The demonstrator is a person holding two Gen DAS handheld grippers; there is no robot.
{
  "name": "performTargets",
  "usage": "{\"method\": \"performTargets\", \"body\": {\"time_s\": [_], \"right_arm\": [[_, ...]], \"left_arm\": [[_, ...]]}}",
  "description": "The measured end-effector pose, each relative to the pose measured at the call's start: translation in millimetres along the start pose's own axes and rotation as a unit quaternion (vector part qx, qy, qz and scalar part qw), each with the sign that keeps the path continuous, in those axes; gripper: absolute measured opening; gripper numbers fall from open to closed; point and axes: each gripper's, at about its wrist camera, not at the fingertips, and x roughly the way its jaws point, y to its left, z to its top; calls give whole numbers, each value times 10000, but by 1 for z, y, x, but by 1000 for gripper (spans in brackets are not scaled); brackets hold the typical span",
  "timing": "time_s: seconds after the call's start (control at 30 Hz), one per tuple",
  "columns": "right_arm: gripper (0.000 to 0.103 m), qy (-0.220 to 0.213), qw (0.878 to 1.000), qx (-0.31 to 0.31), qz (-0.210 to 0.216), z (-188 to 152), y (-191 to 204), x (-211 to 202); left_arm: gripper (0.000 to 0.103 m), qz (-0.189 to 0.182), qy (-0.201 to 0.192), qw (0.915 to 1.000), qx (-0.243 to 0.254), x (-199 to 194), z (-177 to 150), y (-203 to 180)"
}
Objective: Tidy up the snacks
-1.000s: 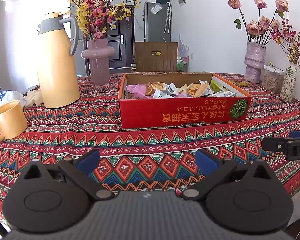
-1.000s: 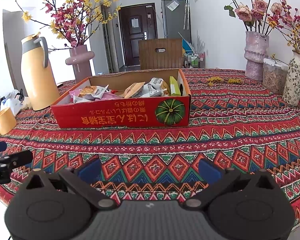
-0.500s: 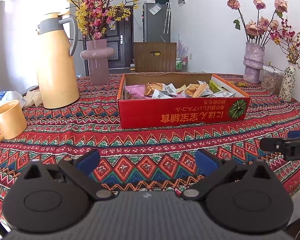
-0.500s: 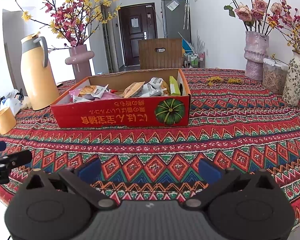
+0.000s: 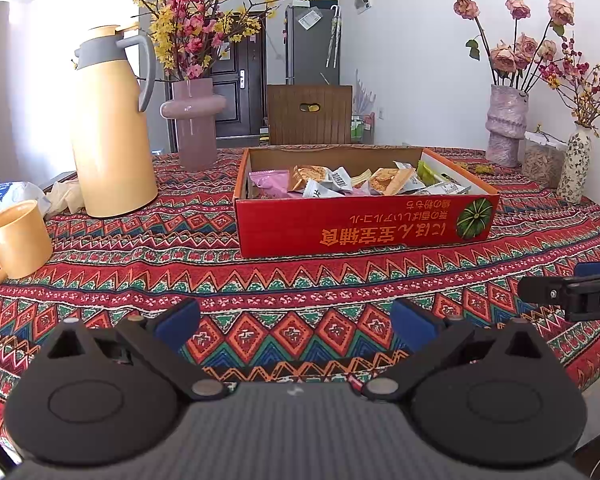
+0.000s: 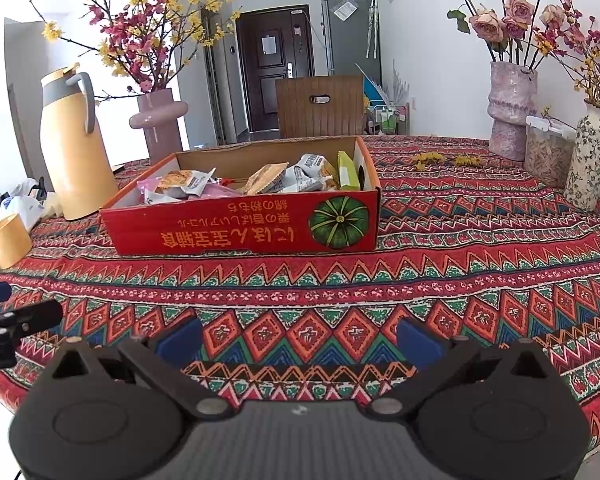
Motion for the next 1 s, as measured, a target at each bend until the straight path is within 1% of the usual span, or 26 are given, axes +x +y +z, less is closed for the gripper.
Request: {"method": "performTargets", "body": {"time_s": [0.7, 1.0], "right_arm": [[103, 6, 10000, -9, 1, -2, 0, 1], [103, 46, 10000, -34, 16, -5, 1, 2]], "left_arm": [[103, -26, -3, 10000, -23, 0, 1, 1], [103, -119, 8, 9999, -12, 1, 0, 2]]}}
